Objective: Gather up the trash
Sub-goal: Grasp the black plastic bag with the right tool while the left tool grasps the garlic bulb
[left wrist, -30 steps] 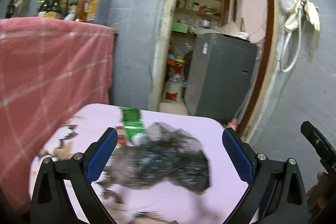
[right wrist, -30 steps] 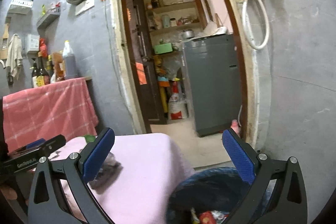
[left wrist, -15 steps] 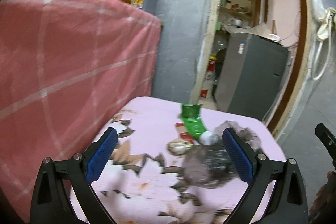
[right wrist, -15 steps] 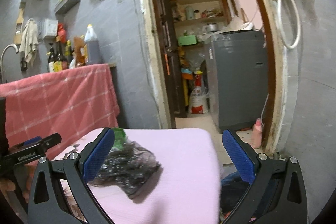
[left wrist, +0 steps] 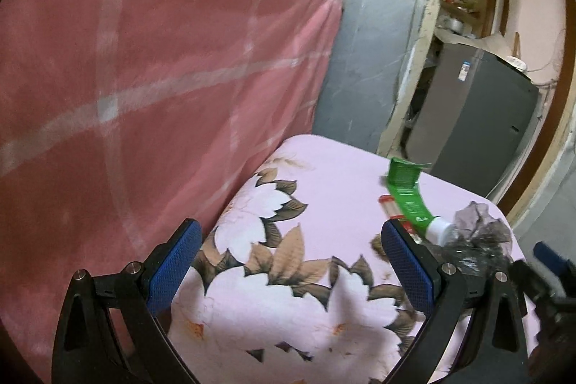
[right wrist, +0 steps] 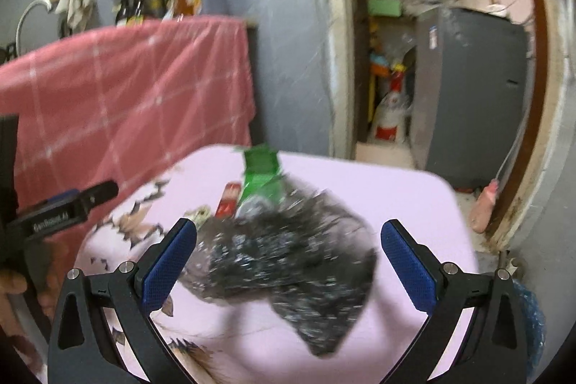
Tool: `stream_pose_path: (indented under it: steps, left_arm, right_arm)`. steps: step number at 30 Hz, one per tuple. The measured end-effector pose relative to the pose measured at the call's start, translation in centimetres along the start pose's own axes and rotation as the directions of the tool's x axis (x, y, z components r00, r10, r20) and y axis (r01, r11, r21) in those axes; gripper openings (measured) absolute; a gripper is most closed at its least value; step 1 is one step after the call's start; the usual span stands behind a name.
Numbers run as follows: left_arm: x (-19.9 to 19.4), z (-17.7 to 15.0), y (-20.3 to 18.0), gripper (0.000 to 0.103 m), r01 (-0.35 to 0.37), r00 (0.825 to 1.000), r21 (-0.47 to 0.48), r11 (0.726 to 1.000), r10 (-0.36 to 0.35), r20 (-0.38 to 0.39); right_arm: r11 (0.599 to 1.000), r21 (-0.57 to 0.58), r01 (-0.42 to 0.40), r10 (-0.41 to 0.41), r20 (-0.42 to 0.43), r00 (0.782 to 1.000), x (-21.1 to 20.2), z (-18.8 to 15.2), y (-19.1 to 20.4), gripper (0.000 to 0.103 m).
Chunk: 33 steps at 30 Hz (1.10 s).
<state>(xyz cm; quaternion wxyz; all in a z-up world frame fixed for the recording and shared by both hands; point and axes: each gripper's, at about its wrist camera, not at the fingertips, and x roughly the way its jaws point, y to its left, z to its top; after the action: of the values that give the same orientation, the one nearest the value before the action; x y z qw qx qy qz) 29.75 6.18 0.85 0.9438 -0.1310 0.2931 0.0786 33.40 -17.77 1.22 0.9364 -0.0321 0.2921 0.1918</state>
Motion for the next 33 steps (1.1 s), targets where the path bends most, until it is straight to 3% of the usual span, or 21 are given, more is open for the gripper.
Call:
stream_pose_path:
  steps: [10, 15, 30, 33]
  left_arm:
    - [2.2, 0.2, 0.1, 0.098, 0.040, 0.997, 0.022, 0.999, -0.038, -0.071]
    - [2.9, 0.2, -0.9, 0.097, 0.083, 0.991, 0.059, 0.995, -0.077, -0.105]
    - [4.6, -0.4, -5.5, 0.096, 0.211, 0.961, 0.171, 0.962, -0.172, -0.216]
    - [5.1, -0.4, -6.4, 0.087, 0.232, 0.954, 0.189, 0.954, -0.186, -0.236]
  right_arm:
    - [0.999, -0.023, 0.032, -0.035, -0.173, 0.984, 4.7, -0.8, 1.0, 0.103]
    - [0.998, -0.001, 0.059, -0.058, -0.189, 0.980, 4.8, -1.0, -0.1, 0.101]
    - [0.992, 0.085, 0.097, -0.078, -0.207, 0.975, 4.5, -1.4, -3.5, 0.079]
    - [0.991, 0.095, 0.099, -0.078, -0.205, 0.976, 4.4, -1.5, -3.8, 0.075]
